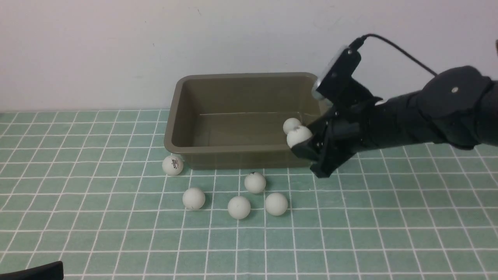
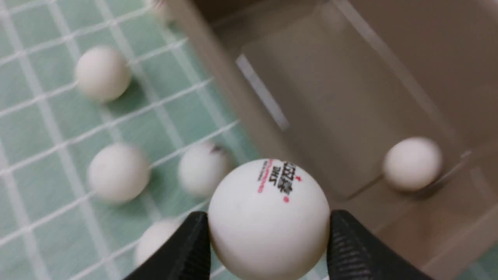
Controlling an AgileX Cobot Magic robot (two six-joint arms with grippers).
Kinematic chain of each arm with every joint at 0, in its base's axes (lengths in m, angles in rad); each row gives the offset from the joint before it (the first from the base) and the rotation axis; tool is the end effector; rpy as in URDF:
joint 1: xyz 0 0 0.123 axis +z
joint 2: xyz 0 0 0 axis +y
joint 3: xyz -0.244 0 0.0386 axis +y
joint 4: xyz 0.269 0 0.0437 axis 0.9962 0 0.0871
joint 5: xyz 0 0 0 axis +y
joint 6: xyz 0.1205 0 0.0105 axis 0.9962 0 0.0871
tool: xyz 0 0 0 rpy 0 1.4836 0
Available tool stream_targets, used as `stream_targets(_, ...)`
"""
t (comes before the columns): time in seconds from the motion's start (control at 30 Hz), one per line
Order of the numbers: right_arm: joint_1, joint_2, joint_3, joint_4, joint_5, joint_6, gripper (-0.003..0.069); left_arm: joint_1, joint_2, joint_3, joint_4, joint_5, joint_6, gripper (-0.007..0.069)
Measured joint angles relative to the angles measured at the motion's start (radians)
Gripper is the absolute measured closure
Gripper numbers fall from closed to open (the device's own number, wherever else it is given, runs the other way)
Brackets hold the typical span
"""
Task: Put the table tennis balls in the box on the green coffee tablecloth.
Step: 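Release the ping pong ball into the bin and lift the gripper away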
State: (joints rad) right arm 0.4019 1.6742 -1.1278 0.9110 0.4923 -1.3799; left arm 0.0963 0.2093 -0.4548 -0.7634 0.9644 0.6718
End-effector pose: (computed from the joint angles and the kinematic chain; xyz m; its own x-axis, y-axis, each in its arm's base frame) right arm 0.3469 0.1965 0.1806 -0.2485 -0.6160 -0.7475 -0.8509 0.5075 -0.1353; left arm 0.1143 -0.0580 0.2738 -0.3740 0.1058 -0.9214 0.4958 0.8624 -0.1022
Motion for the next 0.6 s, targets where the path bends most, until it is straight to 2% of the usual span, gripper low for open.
stream_targets(0.23, 0.0, 0.131, -0.197, 0.013, -0.01, 0.017, 0.0307, 0.0, 0.0, 0.0, 0.0, 0.0, 0.0, 0.0143)
stream_targets(0.6, -0.046, 0.411, -0.49, 0.01, 0.206, 0.118, 0.0307, 0.0, 0.0, 0.0, 0.0, 0.0, 0.0, 0.0143)
